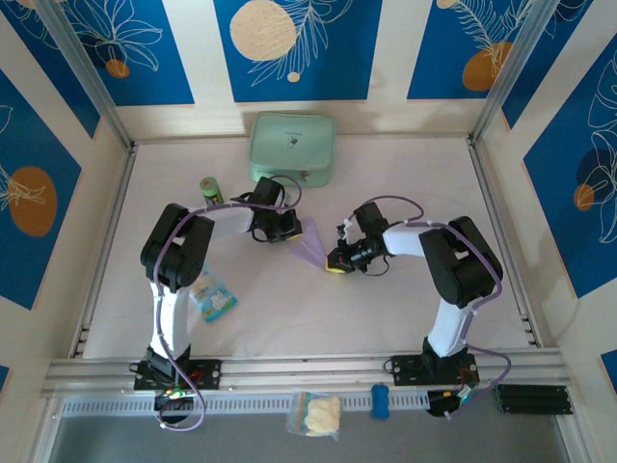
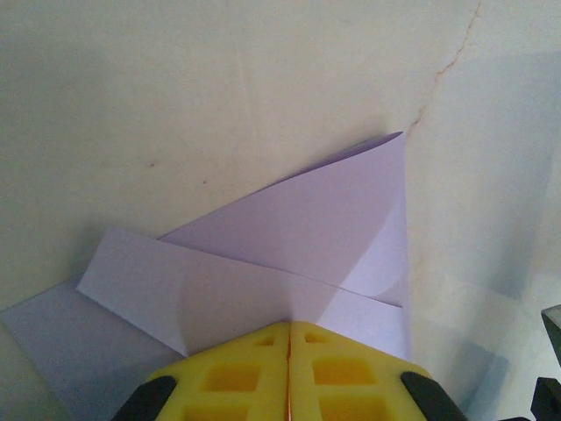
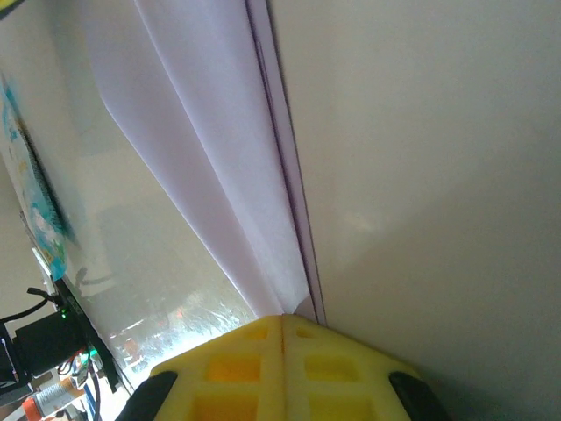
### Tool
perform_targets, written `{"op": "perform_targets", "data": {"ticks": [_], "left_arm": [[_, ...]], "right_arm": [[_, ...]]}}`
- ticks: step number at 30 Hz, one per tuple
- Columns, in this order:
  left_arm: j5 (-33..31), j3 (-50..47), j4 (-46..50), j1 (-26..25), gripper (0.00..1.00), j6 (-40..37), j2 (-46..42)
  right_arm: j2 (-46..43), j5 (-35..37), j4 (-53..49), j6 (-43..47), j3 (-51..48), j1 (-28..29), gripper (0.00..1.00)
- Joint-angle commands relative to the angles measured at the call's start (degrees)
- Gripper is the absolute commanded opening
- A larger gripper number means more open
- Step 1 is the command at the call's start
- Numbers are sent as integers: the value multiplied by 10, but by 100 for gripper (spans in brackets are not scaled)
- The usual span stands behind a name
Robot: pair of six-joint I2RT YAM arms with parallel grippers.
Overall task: Fold a paper plane with a square sheet of paper (pick it up from the middle)
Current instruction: Fourth fold the wing at the center of the table.
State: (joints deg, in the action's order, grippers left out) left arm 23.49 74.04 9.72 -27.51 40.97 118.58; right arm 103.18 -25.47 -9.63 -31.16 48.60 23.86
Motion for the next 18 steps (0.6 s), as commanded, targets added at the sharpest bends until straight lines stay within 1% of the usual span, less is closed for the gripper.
{"op": "perform_targets", "data": {"ticks": [1,9,14,18], "left_arm": [[-88,-12,68,9,9,-16,45],[-78,-10,63,8,9,-16,43],[-45,-8,44,8,10,-17,34],[-1,7,21,8,15,-1,-5]], "right_arm": [[-6,24,-90,-12,-36,-1,2],[-36,55,-83,-34,-72,-3,2],[-74,50,-49,-45,-82,-4,2],[-132,45,-14,-53,-64,-4,5]]}}
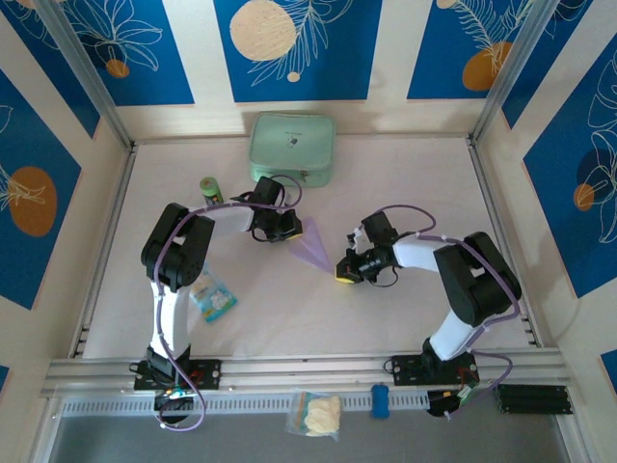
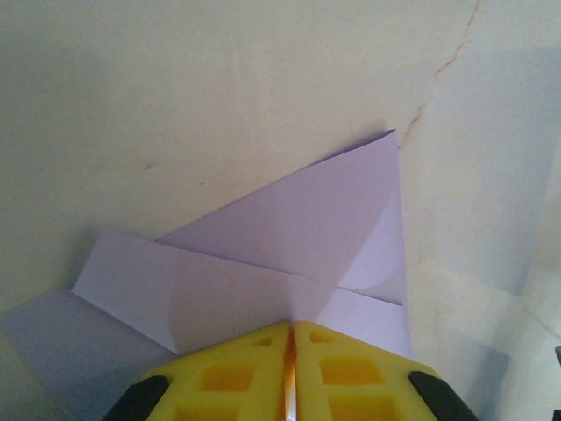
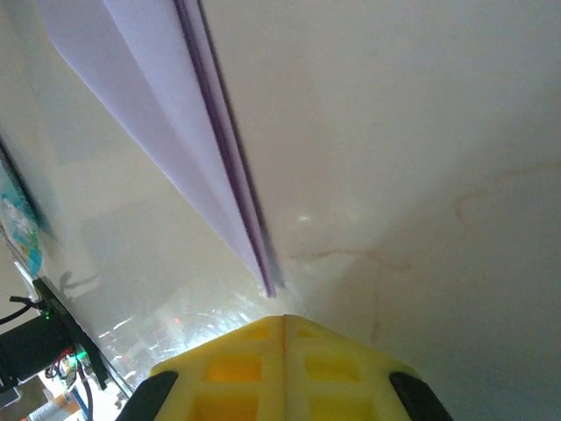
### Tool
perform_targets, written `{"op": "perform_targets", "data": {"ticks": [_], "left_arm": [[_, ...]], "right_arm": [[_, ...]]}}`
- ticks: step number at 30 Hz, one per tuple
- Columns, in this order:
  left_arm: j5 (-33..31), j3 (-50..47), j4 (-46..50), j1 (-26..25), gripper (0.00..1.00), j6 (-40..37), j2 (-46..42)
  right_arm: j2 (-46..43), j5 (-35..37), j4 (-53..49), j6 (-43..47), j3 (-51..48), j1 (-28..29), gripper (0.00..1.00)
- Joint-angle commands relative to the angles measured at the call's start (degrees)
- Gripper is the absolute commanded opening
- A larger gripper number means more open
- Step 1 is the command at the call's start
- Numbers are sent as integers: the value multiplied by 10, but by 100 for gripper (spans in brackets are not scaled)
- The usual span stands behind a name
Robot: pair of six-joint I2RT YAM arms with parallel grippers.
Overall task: Fold a paper plane with a square sheet of paper (pick it up from the middle)
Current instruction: Fourth fold the wing at the center of the table, then pick up the paper from the center of the table.
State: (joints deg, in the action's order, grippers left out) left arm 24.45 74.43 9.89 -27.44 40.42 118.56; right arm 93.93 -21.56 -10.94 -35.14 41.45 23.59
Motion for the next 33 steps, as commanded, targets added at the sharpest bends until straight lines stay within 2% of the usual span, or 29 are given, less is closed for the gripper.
{"op": "perform_targets", "data": {"ticks": [1,6,12,17,23,33], "left_arm": [[0,5,11,8,17,13,-21],[-1,-7,-23,8,31,48,-101],[-51,-89,-72,18,50,78,-191],[-91,-166,-95,23,61,95,-257],[-74,-238,-138,29,78,128,-284],[-71,-275,-165,33,89,149,-284]], "right_arm": [[-52,6,8,-17,13,-3,8],[-67,19,45,-30,41,-11,26],[9,-1,37,-10,116,-18,37],[81,-25,20,13,177,-19,38],[163,-58,17,23,239,-16,33],[217,-58,-10,45,275,-7,28]]}}
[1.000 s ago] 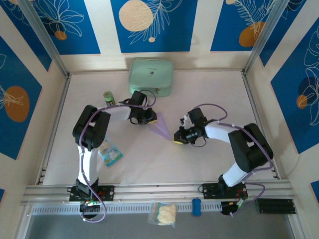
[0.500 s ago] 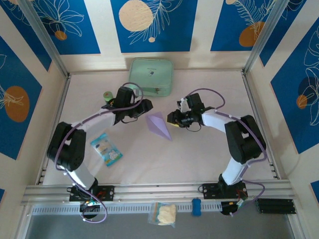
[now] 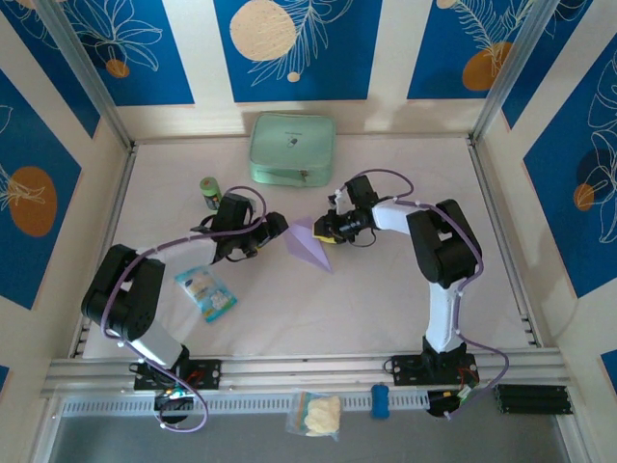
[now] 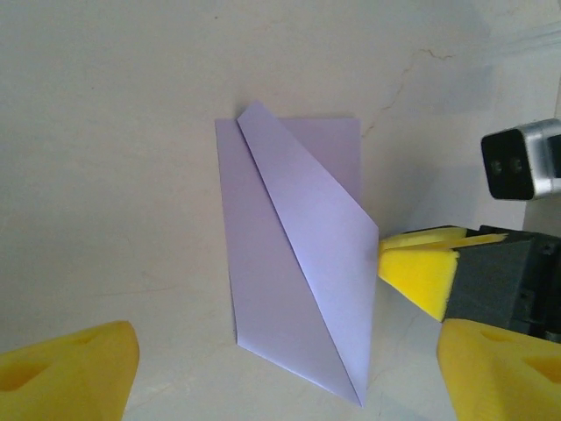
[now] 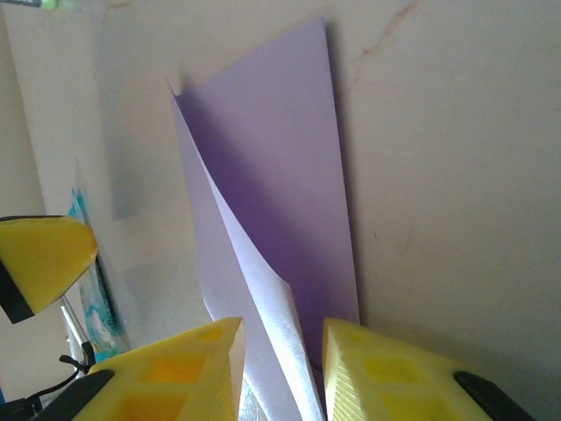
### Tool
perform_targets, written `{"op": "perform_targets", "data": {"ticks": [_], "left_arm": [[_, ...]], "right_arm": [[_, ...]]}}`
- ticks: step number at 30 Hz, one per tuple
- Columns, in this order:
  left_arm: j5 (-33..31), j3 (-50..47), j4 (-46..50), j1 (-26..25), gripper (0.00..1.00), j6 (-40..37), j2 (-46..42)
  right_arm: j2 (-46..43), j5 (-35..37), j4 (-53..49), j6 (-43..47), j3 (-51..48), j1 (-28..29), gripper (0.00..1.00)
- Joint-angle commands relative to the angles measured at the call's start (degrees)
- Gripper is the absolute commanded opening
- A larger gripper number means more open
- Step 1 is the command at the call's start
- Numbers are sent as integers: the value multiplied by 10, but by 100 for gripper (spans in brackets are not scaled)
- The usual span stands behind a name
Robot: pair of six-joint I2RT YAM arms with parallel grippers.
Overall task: Fold a paper plane with a square sheet of paper (pick it up from the middle)
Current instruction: Pick up the paper from the center of the table, then turn over the paper at the center of the table.
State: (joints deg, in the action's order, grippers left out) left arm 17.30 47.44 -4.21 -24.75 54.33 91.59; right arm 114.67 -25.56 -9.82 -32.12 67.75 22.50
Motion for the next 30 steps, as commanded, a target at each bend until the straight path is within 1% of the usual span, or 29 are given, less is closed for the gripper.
{"op": "perform_targets", "data": {"ticks": [1,8,12,15,18,20,24,28,30], "left_arm": [[3,-5,-25,6,89,11,-13],[8,-2,-28,7,90,10,-10],[18,-2,-33,8,91,9,-10],[32,-8,-51,8,91,9,-15],[53,-17,-73,8,91,15,-21],[71,-27,-99,8,91,27,-26],[124,-43,-191,8,91,70,-28],[166,-42,-278,4,89,109,-18],[182,-39,-312,2,87,118,-9]], "right_arm": [[10,-20,-21,15,12,4,28],[7,-39,-2,16,0,9,18],[-1,-42,9,14,-5,8,9],[-20,-52,29,4,-13,6,4],[-54,-73,52,-14,-24,3,3],[-81,-90,68,-27,-32,2,3],[-125,-126,103,-63,-49,0,3],[-148,-158,138,-108,-63,-2,3],[-154,-178,157,-135,-68,-4,3]]}}
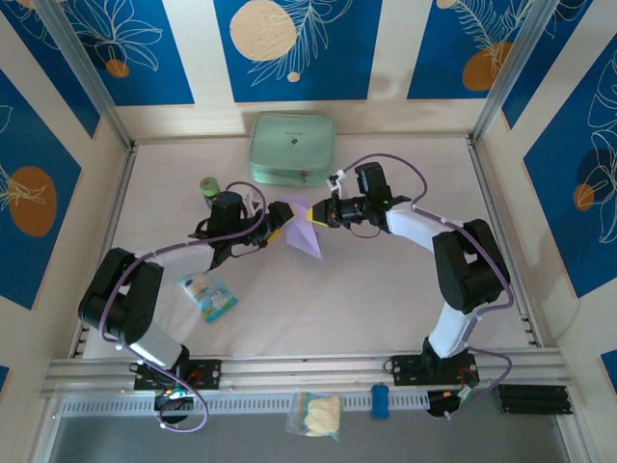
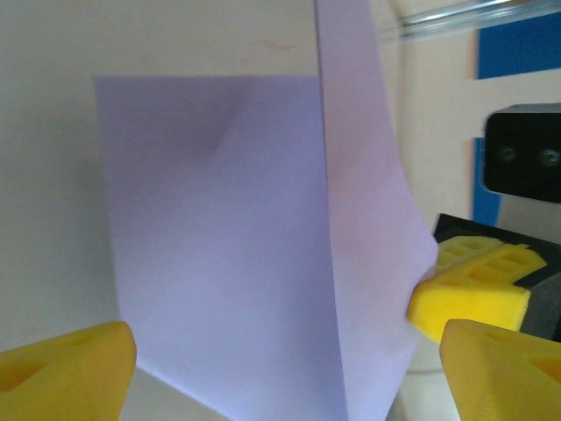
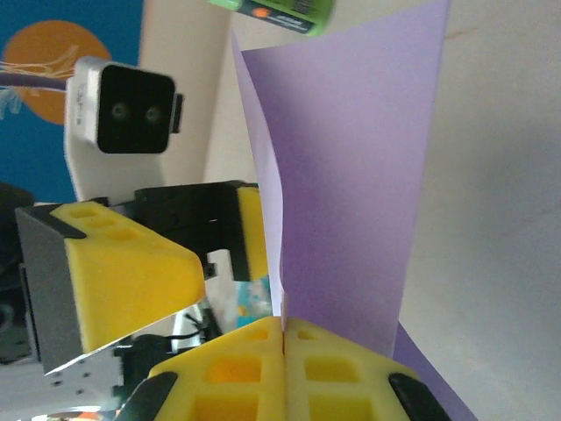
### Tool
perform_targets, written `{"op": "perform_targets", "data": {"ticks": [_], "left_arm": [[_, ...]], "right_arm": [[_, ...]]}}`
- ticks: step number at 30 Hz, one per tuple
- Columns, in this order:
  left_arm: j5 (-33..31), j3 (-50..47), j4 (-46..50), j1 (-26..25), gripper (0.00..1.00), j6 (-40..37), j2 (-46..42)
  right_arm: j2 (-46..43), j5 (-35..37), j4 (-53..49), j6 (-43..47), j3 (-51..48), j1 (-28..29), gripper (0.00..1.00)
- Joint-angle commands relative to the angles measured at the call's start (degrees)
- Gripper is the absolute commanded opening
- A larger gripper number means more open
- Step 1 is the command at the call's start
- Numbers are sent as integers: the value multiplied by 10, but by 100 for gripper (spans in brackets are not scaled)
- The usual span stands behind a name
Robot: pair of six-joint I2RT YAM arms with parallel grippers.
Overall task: Fold a paper plane with a square sheet of paper (pick it up from the middle)
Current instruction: Turn over the paper at the center of the table.
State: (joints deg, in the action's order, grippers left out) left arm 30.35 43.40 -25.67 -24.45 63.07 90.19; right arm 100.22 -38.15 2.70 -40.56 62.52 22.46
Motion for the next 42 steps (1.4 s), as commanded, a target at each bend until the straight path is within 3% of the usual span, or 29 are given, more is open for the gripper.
{"op": "perform_targets", "data": {"ticks": [1,9,19,26,37,42], "left_arm": [[55,3,-111,-1,86,32,8],[93,11,-195,-9,65,53,43],[95,11,-220,-9,41,36,49],[88,19,-209,-9,30,28,56],[84,22,-212,-9,21,29,59],[77,27,-186,-9,12,17,55]], "right_arm": [[-12,-57,42,-61,-18,-4,3],[-22,-95,105,-131,-36,-15,4],[-21,-114,138,-168,-49,-24,4],[-20,-123,145,-177,-50,-26,7],[-19,-120,136,-181,-52,-33,11],[-35,-98,93,-154,-53,-42,23]]}}
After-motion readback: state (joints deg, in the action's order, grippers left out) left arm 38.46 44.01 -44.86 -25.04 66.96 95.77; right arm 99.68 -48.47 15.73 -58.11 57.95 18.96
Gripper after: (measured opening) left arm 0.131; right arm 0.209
